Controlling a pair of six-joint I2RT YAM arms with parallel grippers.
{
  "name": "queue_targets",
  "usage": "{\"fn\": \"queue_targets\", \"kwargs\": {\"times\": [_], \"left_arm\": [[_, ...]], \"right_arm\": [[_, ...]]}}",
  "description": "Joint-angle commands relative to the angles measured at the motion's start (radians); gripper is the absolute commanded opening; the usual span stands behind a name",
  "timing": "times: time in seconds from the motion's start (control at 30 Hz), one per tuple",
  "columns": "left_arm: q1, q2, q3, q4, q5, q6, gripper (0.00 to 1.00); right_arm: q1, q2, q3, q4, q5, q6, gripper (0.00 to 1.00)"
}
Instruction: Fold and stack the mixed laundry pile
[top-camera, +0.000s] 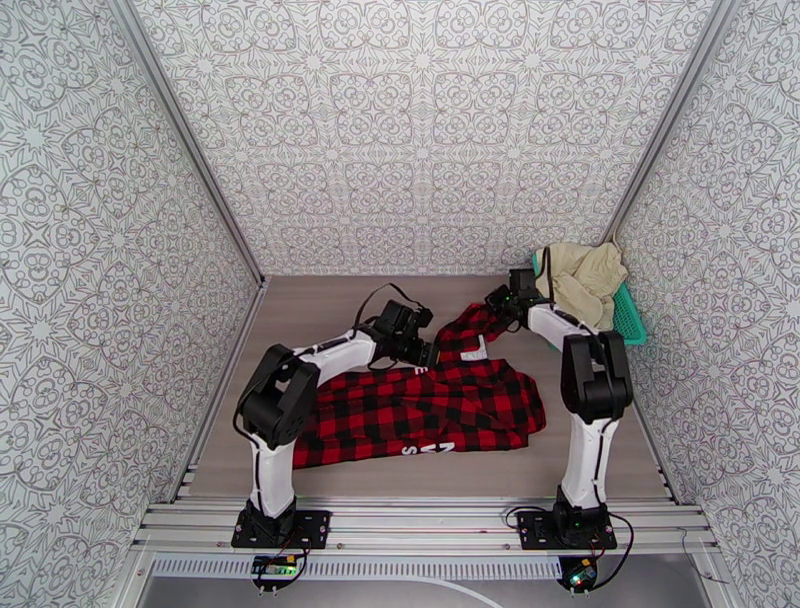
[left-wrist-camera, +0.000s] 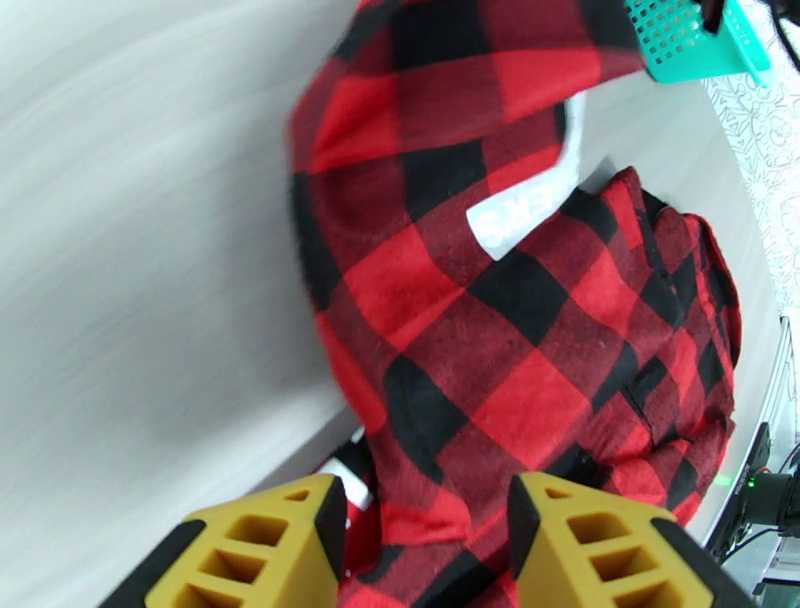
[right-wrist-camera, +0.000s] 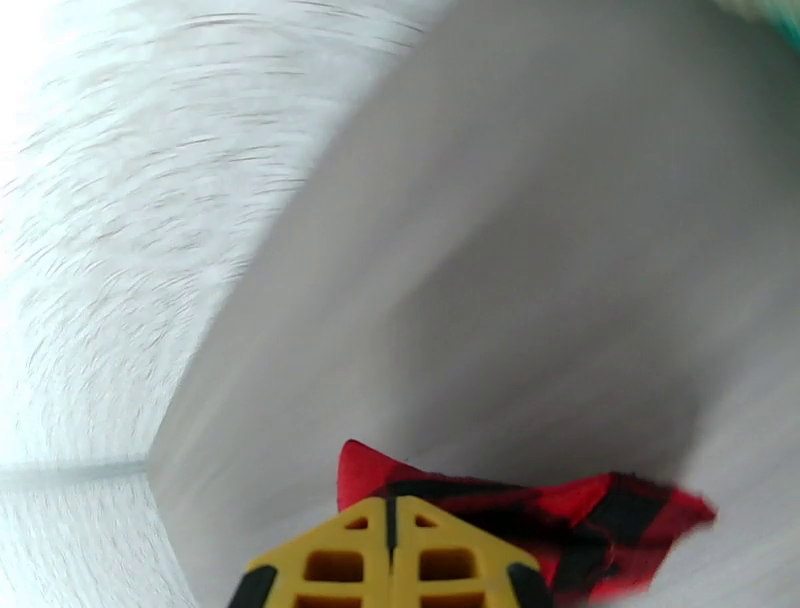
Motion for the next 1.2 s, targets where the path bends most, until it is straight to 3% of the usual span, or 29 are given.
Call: {"fn": "queue_targets", "kwargs": {"times": [0.0, 0.23, 0.57, 0.6, 0.8, 0.87, 0.97, 1.07, 1.17], "left_arm": [[0.024, -0.097, -0.024, 0.010, -0.014, -0.019, 0.48], [0.067, -0.248, -0.079, -0.012, -0.028, -0.034, 0.48], [0.070, -0.438, -0.173, -0.058, -0.040, -0.050, 0.49], [0.064, -0.447, -0.182, -0.068, -0.046, -0.048, 0.49], [0.007, -0.468, -0.225, -0.079, -0.077, -0.031, 0.50], [-0.025, -0.457, -0.224, -0.081, -0.086, -0.019, 0.50], [-0.064, -0.421, -0.209, -0.083, -0.087, -0.019, 0.50], [-0.098, -0.379, -0.179, -0.098, -0.106, -0.008, 0.51], [-0.142, -0.325, -0.124, -0.130, -0.139, 0.003, 0.54]], "right_arm": [[0.016, -0.138, -0.092, 0.166, -0.083, -0.244, 0.00], [0.087, -0.383, -0.346, 0.303, -0.144, -0.460, 0.00], [0.327, -0.827, -0.764, 0.194, -0.056, -0.635, 0.00], [0.348, -0.868, -0.801, 0.167, -0.042, -0.632, 0.02], [0.409, -1.028, -0.919, -0.066, -0.029, -0.535, 0.45], [0.410, -1.065, -0.899, -0.172, -0.011, -0.505, 0.52], [0.403, -1.045, -0.790, -0.424, 0.138, -0.428, 0.67], [0.337, -0.933, -0.674, -0.569, 0.123, -0.396, 0.69], [0.208, -0.812, -0.636, -0.564, -0.046, -0.363, 0.68]]}}
